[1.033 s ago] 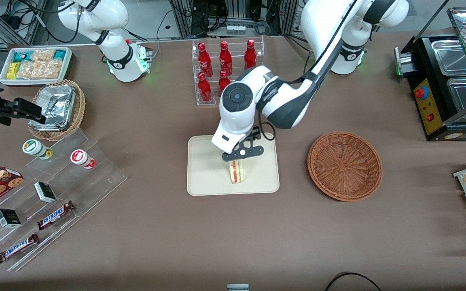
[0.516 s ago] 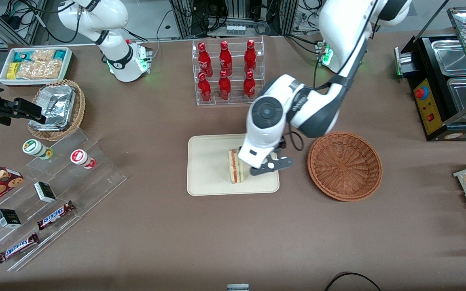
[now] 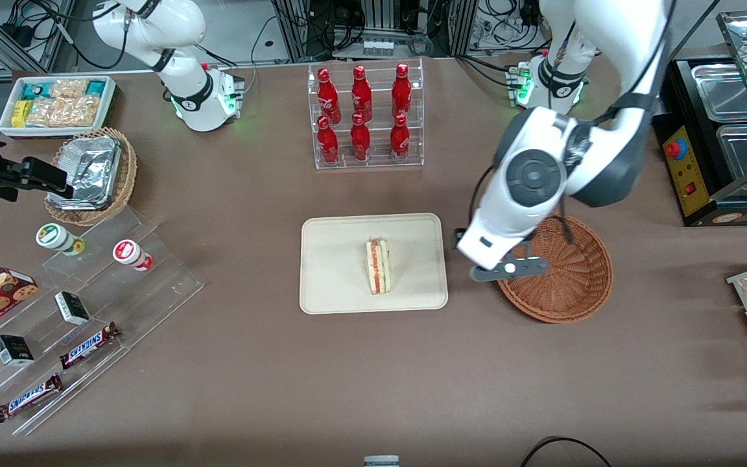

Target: Place sandwich from basket to tray

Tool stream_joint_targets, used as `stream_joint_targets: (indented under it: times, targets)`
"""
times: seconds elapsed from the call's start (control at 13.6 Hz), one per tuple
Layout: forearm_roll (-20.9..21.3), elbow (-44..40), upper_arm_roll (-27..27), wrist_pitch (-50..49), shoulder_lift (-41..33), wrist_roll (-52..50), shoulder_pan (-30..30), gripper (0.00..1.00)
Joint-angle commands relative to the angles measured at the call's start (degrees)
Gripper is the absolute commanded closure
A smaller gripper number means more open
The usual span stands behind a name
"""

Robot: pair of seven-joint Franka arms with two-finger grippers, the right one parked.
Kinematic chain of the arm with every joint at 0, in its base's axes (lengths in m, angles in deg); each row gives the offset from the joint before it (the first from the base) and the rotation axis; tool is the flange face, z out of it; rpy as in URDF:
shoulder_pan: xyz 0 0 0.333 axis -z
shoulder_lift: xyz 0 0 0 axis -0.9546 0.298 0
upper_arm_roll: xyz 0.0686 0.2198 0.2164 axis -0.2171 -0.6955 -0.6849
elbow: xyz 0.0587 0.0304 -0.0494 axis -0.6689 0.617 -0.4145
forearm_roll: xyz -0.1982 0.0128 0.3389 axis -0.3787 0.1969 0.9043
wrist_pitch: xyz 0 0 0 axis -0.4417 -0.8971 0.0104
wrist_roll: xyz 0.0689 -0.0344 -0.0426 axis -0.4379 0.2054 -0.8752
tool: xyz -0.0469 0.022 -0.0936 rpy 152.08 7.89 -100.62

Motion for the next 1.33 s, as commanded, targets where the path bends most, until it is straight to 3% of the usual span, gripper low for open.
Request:
stream_joint_targets:
  times: [0.0,0.37,0.66,0.96,1.25]
  targets:
    - [0.13,7.11,0.48,0.17,-6.34,8.44,-4.39,0.00]
    - [-0.92,11.44,1.71,-5.08,-13.56,19.53,-13.79,0.00]
    - [-1.19,9.25,10.23,-14.92,-18.30,23.68,-26.62,0.00]
    - [-1.10,1.78,9.54,-23.56,-18.66,24.03,-30.51,0.00]
    - [0.04,0.37,6.92,-23.74,-19.80,35.34,-32.10,0.00]
